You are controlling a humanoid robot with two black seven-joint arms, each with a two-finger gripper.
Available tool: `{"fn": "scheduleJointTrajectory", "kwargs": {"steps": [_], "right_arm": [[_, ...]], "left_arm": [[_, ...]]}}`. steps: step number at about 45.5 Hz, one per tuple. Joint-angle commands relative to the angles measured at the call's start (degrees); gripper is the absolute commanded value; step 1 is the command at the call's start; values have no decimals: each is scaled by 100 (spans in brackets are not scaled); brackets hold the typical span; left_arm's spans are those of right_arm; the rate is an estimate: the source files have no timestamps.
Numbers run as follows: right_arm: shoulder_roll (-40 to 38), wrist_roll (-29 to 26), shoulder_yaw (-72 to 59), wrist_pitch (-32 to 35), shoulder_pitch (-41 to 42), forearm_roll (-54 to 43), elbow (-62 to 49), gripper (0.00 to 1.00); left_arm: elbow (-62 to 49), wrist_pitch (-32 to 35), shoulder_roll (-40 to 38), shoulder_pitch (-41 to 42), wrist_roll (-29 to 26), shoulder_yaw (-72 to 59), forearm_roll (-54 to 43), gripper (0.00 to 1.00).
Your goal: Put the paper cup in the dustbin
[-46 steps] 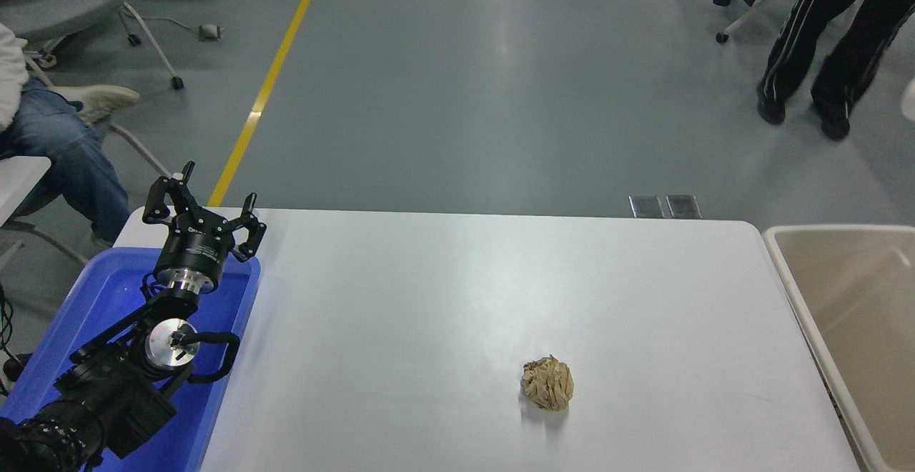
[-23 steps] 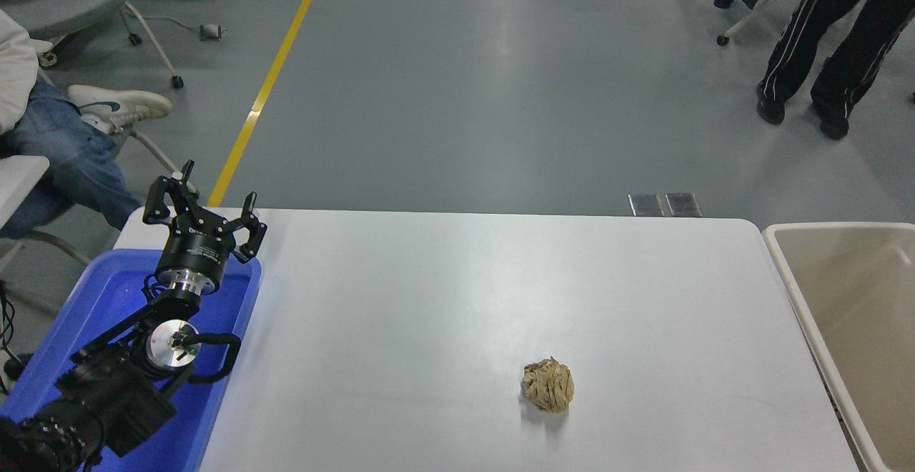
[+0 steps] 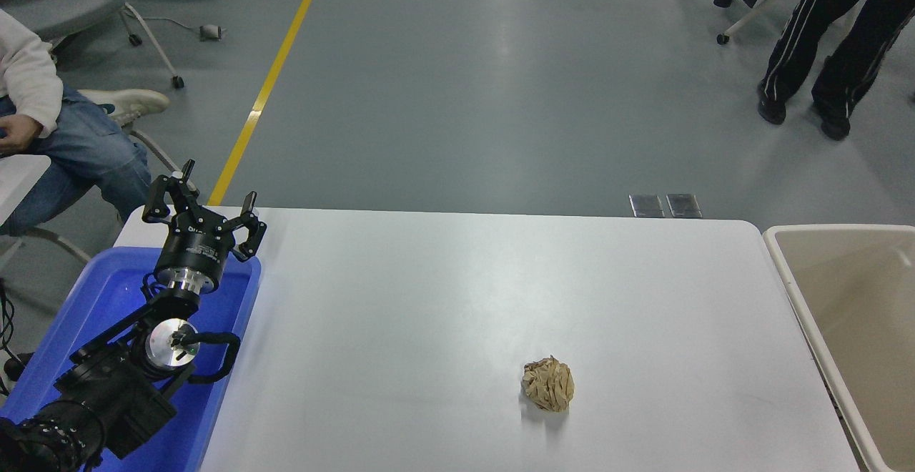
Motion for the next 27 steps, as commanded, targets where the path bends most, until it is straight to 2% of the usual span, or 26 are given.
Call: {"fn": "scheduleJointTrajectory", "kwargs": {"steps": [1, 23, 24, 27], "right_arm": [[548, -135, 156, -270, -339, 66, -47, 0], [697, -126, 192, -367, -427, 84, -20, 0], [697, -126, 192, -402, -427, 84, -20, 3], [697, -117, 192, -533, -427, 66, 6, 25]], "left_arm": [[0, 0, 0, 0, 0, -7, 1, 100], [0, 0, 0, 0, 0, -7, 1, 100], [0, 0, 0, 0, 0, -7, 1, 100], [0, 0, 0, 0, 0, -7, 1, 100]]}}
